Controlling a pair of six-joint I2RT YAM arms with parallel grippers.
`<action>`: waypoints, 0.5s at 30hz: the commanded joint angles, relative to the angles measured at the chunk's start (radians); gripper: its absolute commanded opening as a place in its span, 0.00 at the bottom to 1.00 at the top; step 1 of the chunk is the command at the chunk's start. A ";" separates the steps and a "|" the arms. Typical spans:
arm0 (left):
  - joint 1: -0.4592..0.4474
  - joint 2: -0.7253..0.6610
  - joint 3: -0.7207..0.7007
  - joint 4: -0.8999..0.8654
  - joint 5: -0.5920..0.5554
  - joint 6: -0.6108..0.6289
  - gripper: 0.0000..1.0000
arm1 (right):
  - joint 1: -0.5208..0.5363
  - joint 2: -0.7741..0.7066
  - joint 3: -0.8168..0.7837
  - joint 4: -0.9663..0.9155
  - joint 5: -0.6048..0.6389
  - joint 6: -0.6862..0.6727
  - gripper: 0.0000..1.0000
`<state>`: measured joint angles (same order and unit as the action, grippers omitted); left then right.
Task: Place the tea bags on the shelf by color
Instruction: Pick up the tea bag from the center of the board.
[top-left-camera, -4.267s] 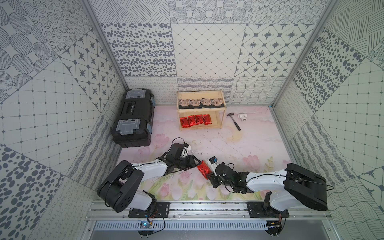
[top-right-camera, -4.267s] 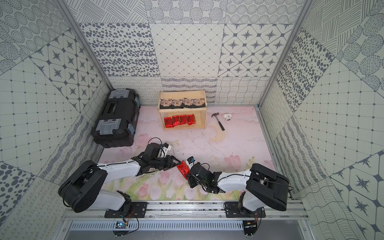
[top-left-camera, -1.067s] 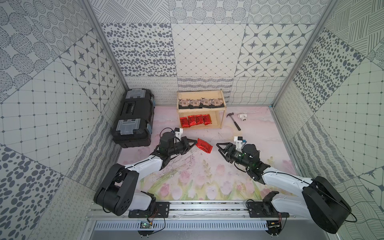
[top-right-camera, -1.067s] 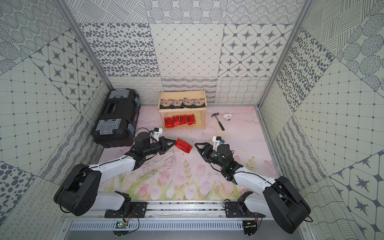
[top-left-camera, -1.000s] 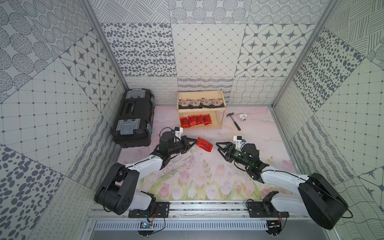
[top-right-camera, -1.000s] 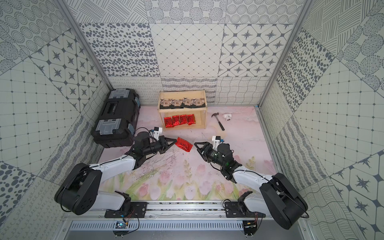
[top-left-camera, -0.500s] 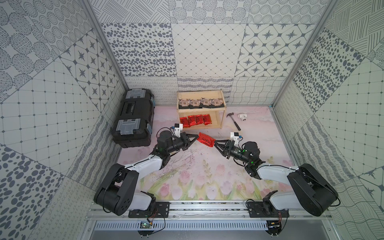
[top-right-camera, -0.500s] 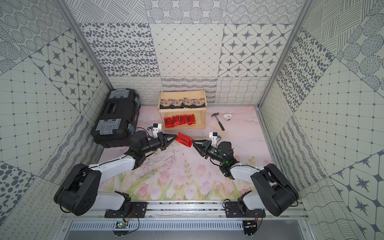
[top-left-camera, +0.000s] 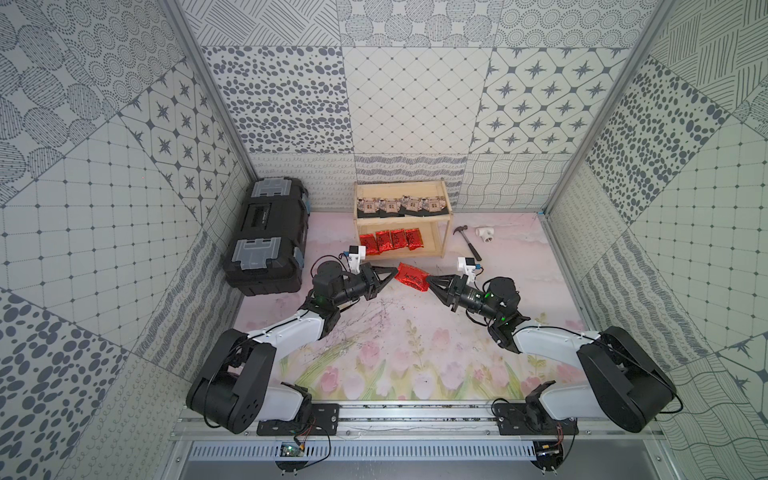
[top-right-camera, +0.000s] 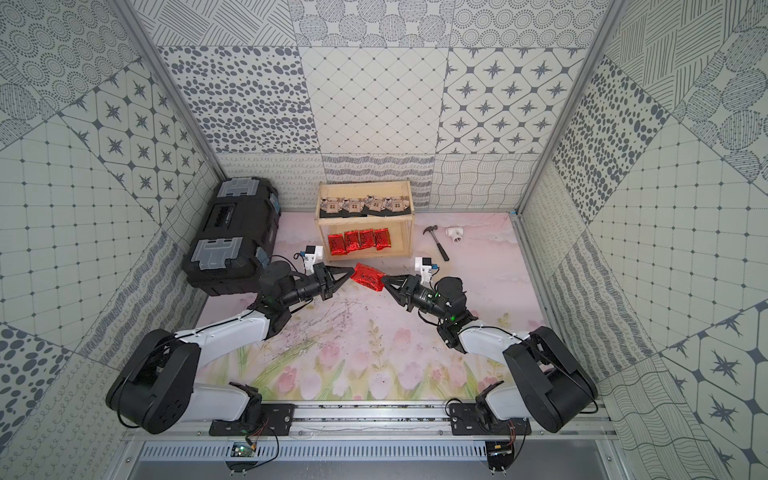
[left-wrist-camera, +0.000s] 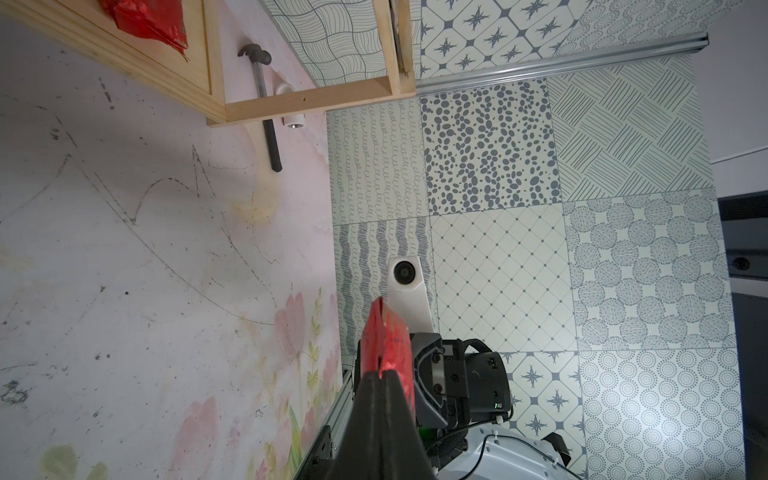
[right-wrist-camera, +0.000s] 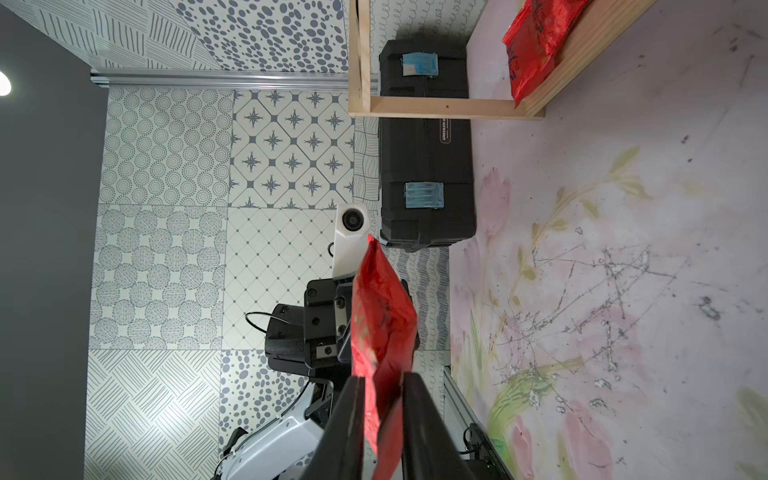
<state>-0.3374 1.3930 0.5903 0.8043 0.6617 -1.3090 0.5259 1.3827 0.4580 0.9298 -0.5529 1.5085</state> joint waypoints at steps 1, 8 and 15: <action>0.002 -0.010 0.009 0.081 0.027 -0.004 0.00 | 0.002 -0.015 0.011 0.020 -0.005 -0.014 0.13; 0.002 -0.009 0.022 0.062 0.029 0.003 0.00 | 0.004 -0.056 0.002 -0.030 0.016 -0.042 0.00; 0.025 -0.111 0.096 -0.324 0.030 0.177 0.53 | 0.025 -0.135 0.014 -0.247 0.263 -0.216 0.00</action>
<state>-0.3302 1.3518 0.6327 0.7292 0.6762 -1.2758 0.5369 1.2949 0.4580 0.7727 -0.4587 1.4067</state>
